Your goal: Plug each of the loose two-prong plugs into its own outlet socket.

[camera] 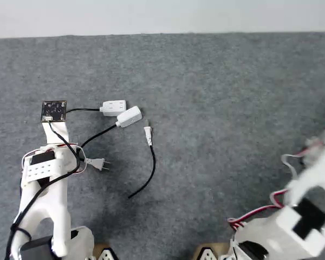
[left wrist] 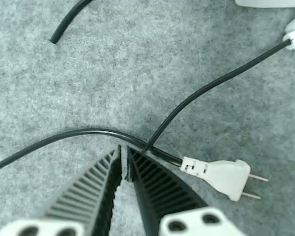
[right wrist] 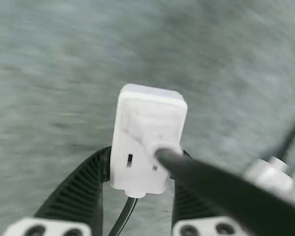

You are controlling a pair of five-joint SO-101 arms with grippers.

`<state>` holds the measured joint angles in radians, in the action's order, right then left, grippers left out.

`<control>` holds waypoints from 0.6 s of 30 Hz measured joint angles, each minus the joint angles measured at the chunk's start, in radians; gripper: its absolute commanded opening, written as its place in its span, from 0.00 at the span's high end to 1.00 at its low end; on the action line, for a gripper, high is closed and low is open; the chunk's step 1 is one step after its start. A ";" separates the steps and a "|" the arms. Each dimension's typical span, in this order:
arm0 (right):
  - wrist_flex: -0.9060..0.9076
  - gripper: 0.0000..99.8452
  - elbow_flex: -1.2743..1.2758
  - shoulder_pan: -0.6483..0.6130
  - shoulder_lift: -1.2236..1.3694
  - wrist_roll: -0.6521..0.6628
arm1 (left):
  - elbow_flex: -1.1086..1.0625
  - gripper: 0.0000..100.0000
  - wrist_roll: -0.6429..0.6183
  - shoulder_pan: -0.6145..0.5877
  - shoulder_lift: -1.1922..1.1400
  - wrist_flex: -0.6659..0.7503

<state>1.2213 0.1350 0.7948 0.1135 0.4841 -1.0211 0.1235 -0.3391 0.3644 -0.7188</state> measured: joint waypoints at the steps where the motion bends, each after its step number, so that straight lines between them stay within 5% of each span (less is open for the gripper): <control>1: -0.021 0.99 0.000 0.035 0.020 0.015 | 0.000 0.99 0.000 0.000 0.000 0.000; 4: -0.103 0.95 0.000 0.124 0.081 0.063 | 0.000 0.99 0.000 0.000 0.000 0.000; 10: -0.143 0.72 -0.006 0.158 0.137 0.121 | 0.000 0.98 0.000 0.000 0.000 0.000; 18: 0.218 0.89 -0.219 0.060 0.040 0.126 | 0.000 0.98 0.011 0.000 0.000 -0.031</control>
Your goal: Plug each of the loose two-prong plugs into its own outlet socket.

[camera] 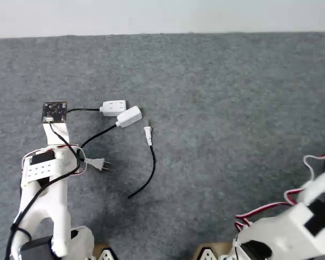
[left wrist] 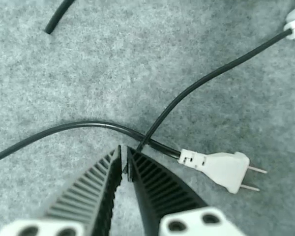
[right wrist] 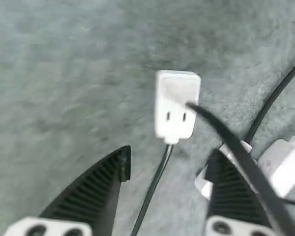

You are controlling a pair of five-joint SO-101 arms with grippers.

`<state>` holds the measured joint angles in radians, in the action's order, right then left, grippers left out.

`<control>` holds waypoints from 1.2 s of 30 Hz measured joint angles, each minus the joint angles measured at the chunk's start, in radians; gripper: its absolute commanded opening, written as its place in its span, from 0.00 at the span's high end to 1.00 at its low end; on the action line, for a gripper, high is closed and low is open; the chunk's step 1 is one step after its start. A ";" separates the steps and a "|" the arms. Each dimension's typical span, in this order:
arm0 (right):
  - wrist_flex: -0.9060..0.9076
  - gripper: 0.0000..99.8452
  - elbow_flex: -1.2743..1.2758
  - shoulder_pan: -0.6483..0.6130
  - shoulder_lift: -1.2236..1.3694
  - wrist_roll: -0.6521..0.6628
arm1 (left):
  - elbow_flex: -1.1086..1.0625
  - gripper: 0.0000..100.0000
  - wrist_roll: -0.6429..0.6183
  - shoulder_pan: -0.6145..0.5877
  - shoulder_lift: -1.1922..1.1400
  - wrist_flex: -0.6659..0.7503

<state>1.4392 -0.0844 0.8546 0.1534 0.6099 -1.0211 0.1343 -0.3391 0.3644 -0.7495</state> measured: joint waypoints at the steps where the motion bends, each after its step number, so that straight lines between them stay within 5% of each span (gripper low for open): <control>1: 0.054 0.92 -0.017 -0.014 -0.025 -0.003 | 0.000 0.98 0.011 0.000 0.000 -0.002; 3: 0.140 0.99 -0.032 -0.046 -0.069 -0.035 | 0.000 0.98 0.038 0.000 0.000 -0.005; 10: 0.265 0.99 0.097 -0.258 -0.180 -0.176 | 0.000 0.98 0.077 0.077 0.000 -0.009; 19: -0.226 0.99 0.686 -0.724 -0.215 -0.448 | 0.170 0.98 0.035 0.157 0.000 -0.009; 26: -0.419 0.99 0.806 -0.770 -0.219 -0.448 | 0.351 0.98 0.031 0.284 -0.075 -0.011; 36: -0.445 0.99 0.813 -0.766 -0.219 -0.425 | 0.666 0.98 0.106 0.347 -0.542 -0.011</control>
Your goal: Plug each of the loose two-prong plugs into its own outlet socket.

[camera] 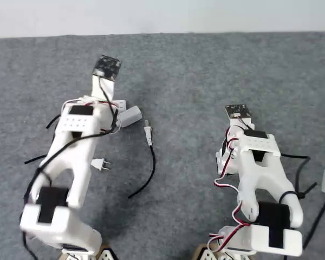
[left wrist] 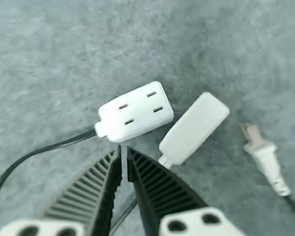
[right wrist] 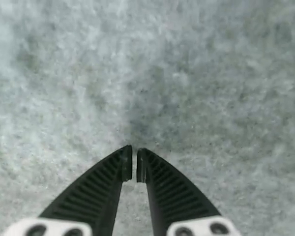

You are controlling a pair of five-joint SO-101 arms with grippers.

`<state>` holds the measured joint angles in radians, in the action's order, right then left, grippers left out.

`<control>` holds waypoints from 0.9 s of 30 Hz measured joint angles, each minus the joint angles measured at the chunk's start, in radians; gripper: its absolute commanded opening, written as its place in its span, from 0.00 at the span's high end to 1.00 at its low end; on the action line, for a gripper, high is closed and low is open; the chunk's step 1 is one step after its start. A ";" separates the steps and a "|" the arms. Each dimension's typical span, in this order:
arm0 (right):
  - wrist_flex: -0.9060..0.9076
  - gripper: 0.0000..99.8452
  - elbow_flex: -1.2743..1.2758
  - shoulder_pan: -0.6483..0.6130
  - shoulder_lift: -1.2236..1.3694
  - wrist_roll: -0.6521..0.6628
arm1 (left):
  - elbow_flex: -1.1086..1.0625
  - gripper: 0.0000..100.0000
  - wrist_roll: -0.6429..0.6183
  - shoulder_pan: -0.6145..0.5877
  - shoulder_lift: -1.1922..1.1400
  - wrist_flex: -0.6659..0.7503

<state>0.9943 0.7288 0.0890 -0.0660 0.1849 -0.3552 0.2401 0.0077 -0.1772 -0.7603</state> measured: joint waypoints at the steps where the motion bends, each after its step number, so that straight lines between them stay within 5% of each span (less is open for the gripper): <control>1: -0.003 0.99 0.000 0.000 0.000 0.000 | 0.021 0.98 0.049 0.002 -0.032 0.000; 5: -0.003 0.99 0.000 0.000 0.000 0.003 | 0.078 0.98 0.186 0.011 -0.112 0.000; 11: -0.003 0.99 0.000 -0.002 0.000 0.003 | 0.083 0.99 0.213 0.038 -0.129 0.083; 18: -0.015 0.99 0.000 -0.002 0.000 0.003 | -0.097 0.99 0.339 0.098 -0.101 0.295; 27: -0.015 0.99 0.000 -0.002 0.000 0.020 | -0.275 0.99 0.361 0.170 0.009 0.338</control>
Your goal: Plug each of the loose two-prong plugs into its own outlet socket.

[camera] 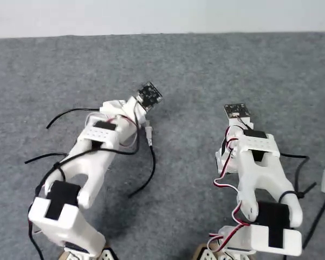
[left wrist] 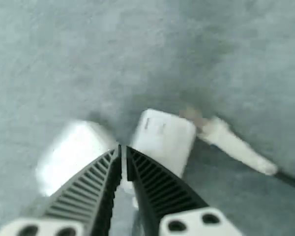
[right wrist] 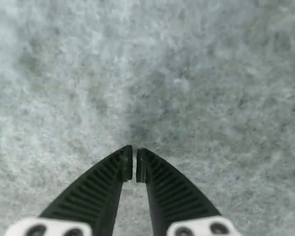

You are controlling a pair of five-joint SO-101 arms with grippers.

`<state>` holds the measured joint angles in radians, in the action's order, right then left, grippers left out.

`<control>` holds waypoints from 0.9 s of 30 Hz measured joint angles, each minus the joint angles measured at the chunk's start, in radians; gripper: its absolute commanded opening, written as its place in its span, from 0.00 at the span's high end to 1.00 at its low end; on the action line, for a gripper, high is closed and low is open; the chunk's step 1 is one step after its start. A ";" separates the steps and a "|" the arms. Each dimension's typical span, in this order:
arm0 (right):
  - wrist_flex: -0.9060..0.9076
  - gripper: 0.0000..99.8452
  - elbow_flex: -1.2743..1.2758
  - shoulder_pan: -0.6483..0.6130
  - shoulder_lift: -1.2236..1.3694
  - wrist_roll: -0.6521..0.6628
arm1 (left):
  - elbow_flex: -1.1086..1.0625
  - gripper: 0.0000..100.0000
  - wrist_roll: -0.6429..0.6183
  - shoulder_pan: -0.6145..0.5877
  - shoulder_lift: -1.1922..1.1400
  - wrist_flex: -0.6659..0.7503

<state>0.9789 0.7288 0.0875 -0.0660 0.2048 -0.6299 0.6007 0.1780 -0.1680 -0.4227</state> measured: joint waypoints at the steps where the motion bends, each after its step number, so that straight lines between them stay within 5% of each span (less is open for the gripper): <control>1: 0.000 0.99 0.000 0.000 0.000 0.000 | -0.025 0.99 -0.005 0.014 0.020 0.002; 8: 0.000 0.99 0.000 0.000 0.000 0.000 | -0.184 0.99 0.000 0.064 0.170 -0.003; 13: 0.000 0.99 0.000 0.000 0.000 0.000 | -0.192 0.98 0.000 0.002 0.245 0.117; 17: 0.000 0.99 0.000 0.000 0.000 0.000 | -0.198 0.85 0.000 -0.060 0.262 0.127; 21: 0.000 0.99 0.000 0.000 0.000 -0.012 | -0.183 0.63 0.000 -0.071 0.264 0.029; 27: 0.000 0.99 0.000 0.000 0.000 -0.015 | -0.086 0.65 0.118 -0.072 0.259 -0.195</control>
<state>0.9789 0.7288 0.0875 -0.0660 0.1895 -0.7158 0.7188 0.1059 0.0913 -0.6176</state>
